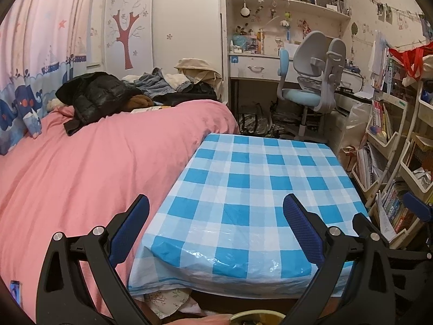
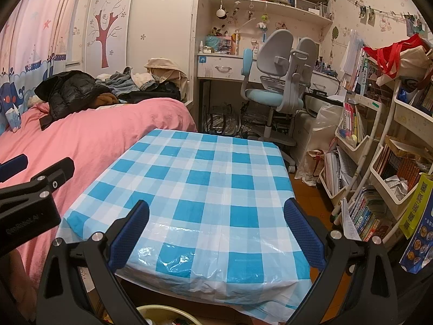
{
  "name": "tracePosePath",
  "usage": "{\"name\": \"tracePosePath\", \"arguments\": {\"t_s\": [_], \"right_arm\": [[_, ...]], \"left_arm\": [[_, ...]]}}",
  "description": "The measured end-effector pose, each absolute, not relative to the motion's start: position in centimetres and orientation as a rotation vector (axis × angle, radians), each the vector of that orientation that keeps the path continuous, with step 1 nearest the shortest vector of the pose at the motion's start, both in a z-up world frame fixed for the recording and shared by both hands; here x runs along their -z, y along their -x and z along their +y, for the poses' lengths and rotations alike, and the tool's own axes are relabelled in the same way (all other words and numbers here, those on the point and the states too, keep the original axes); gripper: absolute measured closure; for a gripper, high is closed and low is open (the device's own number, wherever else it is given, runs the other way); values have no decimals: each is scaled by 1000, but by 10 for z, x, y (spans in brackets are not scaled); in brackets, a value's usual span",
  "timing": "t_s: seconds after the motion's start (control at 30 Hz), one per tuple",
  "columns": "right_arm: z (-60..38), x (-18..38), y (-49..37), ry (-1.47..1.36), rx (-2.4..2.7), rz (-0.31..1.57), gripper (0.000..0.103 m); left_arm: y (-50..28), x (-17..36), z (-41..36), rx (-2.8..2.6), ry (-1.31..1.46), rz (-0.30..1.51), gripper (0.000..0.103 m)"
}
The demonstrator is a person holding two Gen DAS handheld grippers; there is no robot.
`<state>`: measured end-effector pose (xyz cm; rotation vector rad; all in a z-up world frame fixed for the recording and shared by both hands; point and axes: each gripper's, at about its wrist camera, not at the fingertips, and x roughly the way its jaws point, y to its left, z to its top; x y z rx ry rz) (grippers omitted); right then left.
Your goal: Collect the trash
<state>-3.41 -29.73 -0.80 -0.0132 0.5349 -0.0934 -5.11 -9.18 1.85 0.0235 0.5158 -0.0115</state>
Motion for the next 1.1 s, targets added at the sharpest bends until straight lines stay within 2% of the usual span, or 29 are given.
{"name": "tracePosePath", "arguments": {"t_s": [1.1], "right_arm": [[-297,8,34,15,93,536,8]], "left_arm": [[51,-22,-92,14,-37,518,8]]}}
